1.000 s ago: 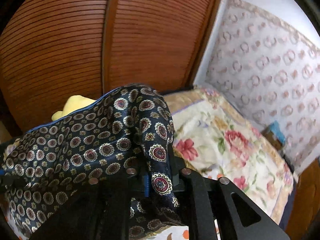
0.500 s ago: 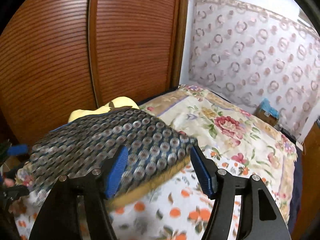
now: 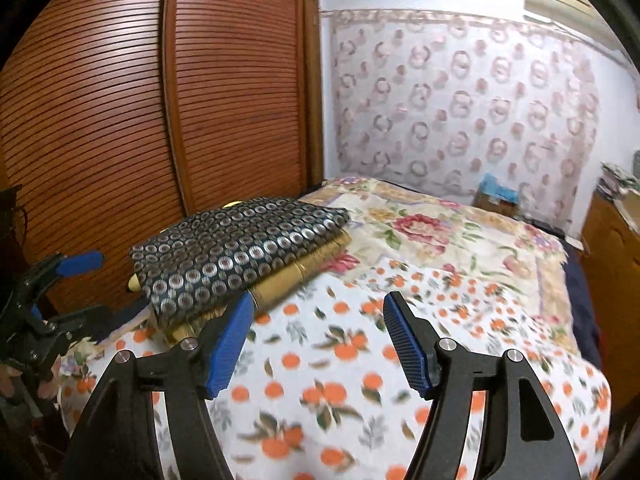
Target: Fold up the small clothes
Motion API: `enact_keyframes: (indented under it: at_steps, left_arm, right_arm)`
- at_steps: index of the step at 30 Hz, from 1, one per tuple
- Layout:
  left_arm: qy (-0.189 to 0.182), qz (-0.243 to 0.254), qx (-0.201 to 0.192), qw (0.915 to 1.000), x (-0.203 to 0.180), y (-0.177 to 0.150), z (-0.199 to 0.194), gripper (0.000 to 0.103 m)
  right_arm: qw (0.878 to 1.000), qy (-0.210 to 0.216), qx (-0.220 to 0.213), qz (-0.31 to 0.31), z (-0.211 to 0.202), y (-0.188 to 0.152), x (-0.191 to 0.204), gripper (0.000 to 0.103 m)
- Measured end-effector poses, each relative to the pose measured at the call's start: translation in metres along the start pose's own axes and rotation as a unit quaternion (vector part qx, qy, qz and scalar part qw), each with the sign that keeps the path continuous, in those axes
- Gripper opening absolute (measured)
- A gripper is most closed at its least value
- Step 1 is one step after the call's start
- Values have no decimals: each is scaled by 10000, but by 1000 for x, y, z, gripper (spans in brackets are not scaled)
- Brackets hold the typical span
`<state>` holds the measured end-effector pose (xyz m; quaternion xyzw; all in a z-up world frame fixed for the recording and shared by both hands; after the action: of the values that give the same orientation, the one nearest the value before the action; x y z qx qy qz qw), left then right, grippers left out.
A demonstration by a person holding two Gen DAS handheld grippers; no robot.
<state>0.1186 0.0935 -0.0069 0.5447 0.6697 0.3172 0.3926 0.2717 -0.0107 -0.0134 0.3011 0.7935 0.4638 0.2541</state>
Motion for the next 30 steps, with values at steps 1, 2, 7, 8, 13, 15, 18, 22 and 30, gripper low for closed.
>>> enact_keyframes:
  at_steps: [1, 2, 7, 8, 13, 15, 18, 22, 30]
  left_arm:
    - [-35, 20, 24, 10000, -6, -1, 0, 103]
    - [-88, 49, 35, 9999, -12, -2, 0, 103]
    - [-242, 161, 42, 9996, -39, -7, -4, 103]
    - [-272, 173, 56, 9995, -45, -8, -4, 103]
    - [-334, 299, 23, 9990, -67, -9, -12, 103]
    - [-358, 347, -18, 9988, -77, -8, -17, 103]
    - [-358, 384, -108, 9986, -87, -3, -27, 103]
    - [-342, 430, -235, 9982, -100, 7, -39, 103]
    - [-208, 423, -372, 9982, -109, 16, -54, 103]
  right_arm:
    - [10000, -69, 1, 33, -6, -3, 1, 71]
    - [9999, -119, -8, 58, -18, -7, 0, 71]
    - [9989, -431, -43, 175, -54, -23, 8, 72]
    - [9987, -457, -70, 194, -67, -26, 13, 72]
    - [9964, -720, -188, 395, -104, -36, 21, 75]
    - [9947, -880, -251, 478, -119, -43, 22, 79]
    - [9918, -1100, -285, 578, -140, -46, 26, 84]
    - [9881, -1327, -425, 653, -169, -48, 33, 85]
    - [9810, -1644, -641, 804, -204, -54, 55, 85]
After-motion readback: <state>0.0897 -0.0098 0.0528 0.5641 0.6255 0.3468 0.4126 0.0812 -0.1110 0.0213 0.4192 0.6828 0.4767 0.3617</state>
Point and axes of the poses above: each gripper's, at about its wrist camera, not at the fingertips, and z roughly the way its jaws point, x to its left, y to its top, the point moved 4 cm from there along z, roughly the way its jaws point, and after that the axes turned 7 degrees about -z, right-handed, at the moved point
